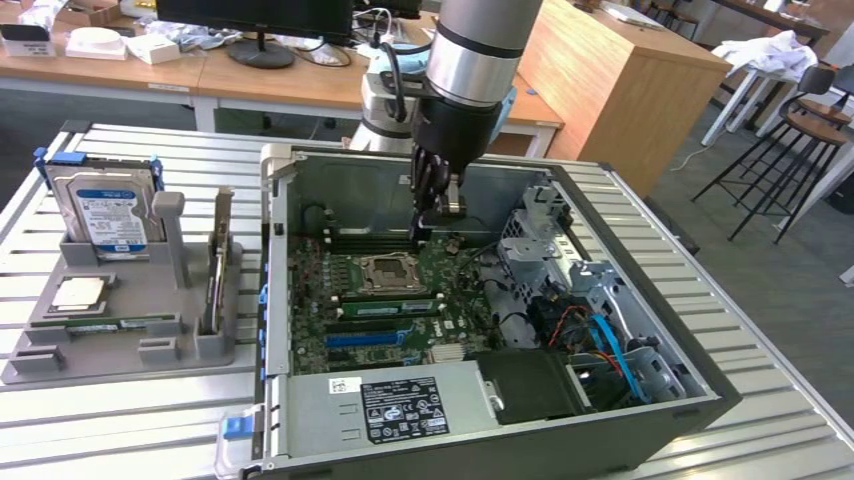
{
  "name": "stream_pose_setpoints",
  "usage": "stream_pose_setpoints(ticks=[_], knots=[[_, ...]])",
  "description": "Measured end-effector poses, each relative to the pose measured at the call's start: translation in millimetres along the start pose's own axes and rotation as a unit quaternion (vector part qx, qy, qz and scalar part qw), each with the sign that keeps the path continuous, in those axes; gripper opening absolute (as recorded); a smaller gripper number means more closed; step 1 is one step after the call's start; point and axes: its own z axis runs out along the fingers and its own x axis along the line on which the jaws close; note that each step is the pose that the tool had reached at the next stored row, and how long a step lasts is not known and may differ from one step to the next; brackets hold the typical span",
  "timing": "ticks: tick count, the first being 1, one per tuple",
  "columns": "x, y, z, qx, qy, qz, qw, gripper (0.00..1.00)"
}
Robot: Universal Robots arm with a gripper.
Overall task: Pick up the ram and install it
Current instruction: 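Press down the ram until it locks into place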
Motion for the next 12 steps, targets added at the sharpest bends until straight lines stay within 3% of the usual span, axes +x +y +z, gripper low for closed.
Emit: stream_pose_setpoints(ticks=[8, 12], knots=[[0.0, 0.0, 0.0, 0.0, 0.0, 0.002, 1.0, 0.1], [0.0, 0.0, 0.1, 0.0003, -0.0003, 0.018, 0.9998, 0.1]])
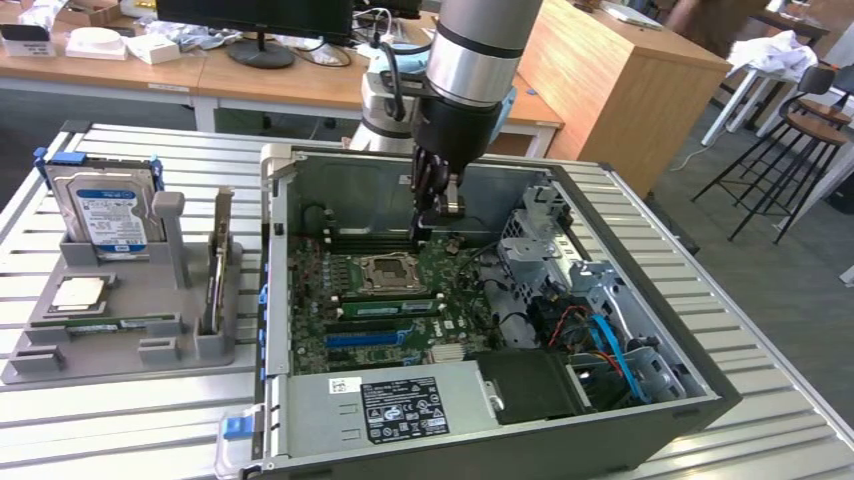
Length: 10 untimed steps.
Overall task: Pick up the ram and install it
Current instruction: 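Press down the ram until it locks into place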
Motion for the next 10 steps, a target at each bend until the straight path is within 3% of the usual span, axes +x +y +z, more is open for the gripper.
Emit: stream_pose_setpoints(ticks=[5, 10], knots=[[0.0, 0.0, 0.3, 0.0007, -0.0008, 0.043, 0.9991, 0.1], [0.0, 0.0, 0.7, 0.0015, -0.0015, 0.089, 0.9961, 0.1]])
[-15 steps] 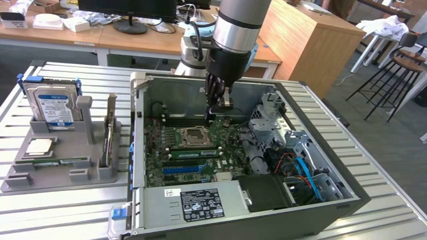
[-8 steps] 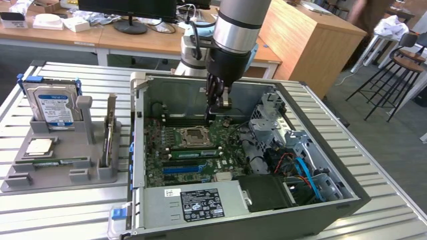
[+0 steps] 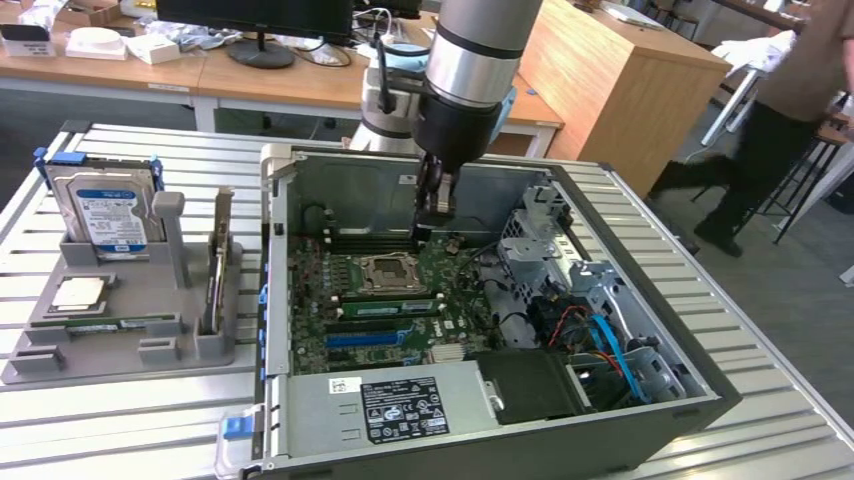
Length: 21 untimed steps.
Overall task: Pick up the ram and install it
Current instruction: 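Press down the ram until it locks into place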
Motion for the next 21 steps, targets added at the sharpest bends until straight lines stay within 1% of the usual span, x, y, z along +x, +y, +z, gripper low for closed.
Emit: stream_pose_setpoints(ticks=[3, 5, 8, 11, 14, 16, 17, 21], knots=[[0.0, 0.0, 0.2, 0.0005, -0.0004, 0.027, 0.9996, 0.1], [0.0, 0.0, 0.3, 0.0008, -0.0007, 0.045, 0.999, 0.1], [0.0, 0.0, 0.6, 0.0012, -0.0012, 0.072, 0.9974, 0.1], [0.0, 0.0, 0.8, 0.0017, -0.0017, 0.099, 0.9951, 0.1], [0.0, 0.0, 1.0, 0.0021, -0.0021, 0.127, 0.9919, 0.1], [0.0, 0.0, 1.1, 0.0024, -0.0024, 0.144, 0.9895, 0.1], [0.0, 0.0, 1.2, 0.0026, -0.0026, 0.153, 0.9882, 0.1], [0.0, 0.0, 1.4, 0.0032, -0.0032, 0.189, 0.9819, 0.1]])
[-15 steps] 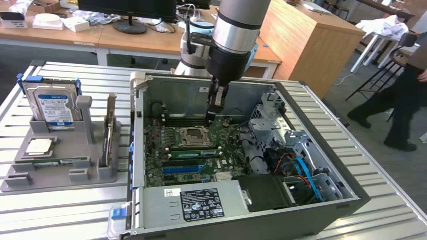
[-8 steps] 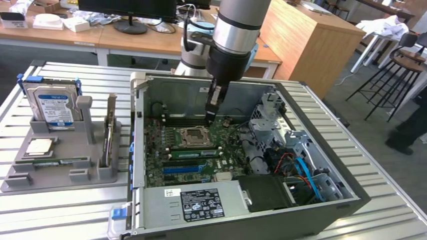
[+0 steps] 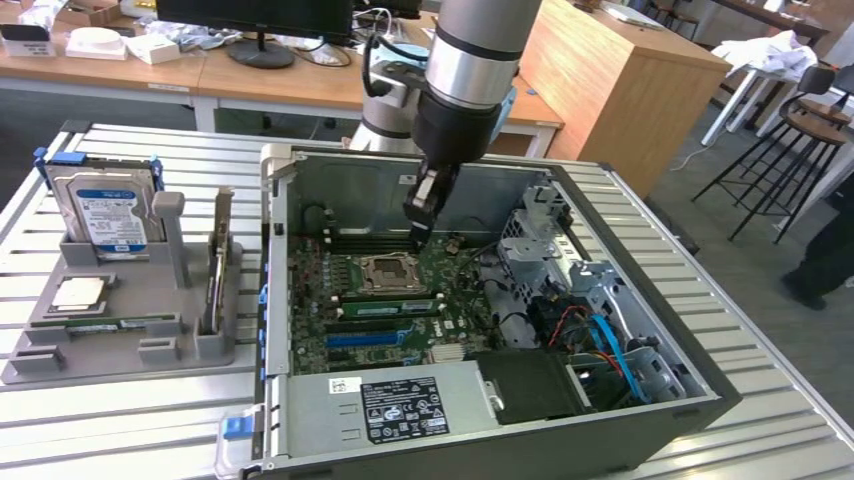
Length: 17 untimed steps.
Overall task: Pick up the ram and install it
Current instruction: 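Press down the ram until it locks into place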
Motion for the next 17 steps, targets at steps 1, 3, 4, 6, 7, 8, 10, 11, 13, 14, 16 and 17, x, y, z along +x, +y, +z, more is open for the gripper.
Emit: stream_pose_setpoints(ticks=[1, 3, 4, 6, 7, 8, 10, 11, 13, 14, 16, 17], knots=[[0.0, 0.0, 0.1, 0.0002, -0.0002, 0.009, 1.0, 0.1], [0.0, 0.0, 0.2, 0.0005, -0.0005, 0.028, 0.9996, 0.1], [0.0, 0.0, 0.3, 0.0006, -0.0006, 0.037, 0.9993, 0.1], [0.0, 0.0, 0.4, 0.0009, -0.0009, 0.055, 0.9985, 0.1], [0.0, 0.0, 0.5, 0.0011, -0.0011, 0.064, 0.998, 0.1], [0.0, 0.0, 0.5, 0.0012, -0.0013, 0.073, 0.9974, 0.1], [0.0, 0.0, 0.7, 0.0015, -0.0016, 0.091, 0.9958, 0.1], [0.0, 0.0, 0.7, 0.0017, -0.0017, 0.1, 0.995, 0.1], [0.0, 0.0, 0.9, 0.002, -0.002, 0.118, 0.993, 0.1], [0.0, 0.0, 0.9, 0.0021, -0.0022, 0.127, 0.9919, 0.1], [0.0, 0.0, 1.1, 0.0024, -0.0025, 0.145, 0.9894, 0.1], [0.0, 0.0, 1.1, 0.0026, -0.0026, 0.154, 0.9881, 0.1]])
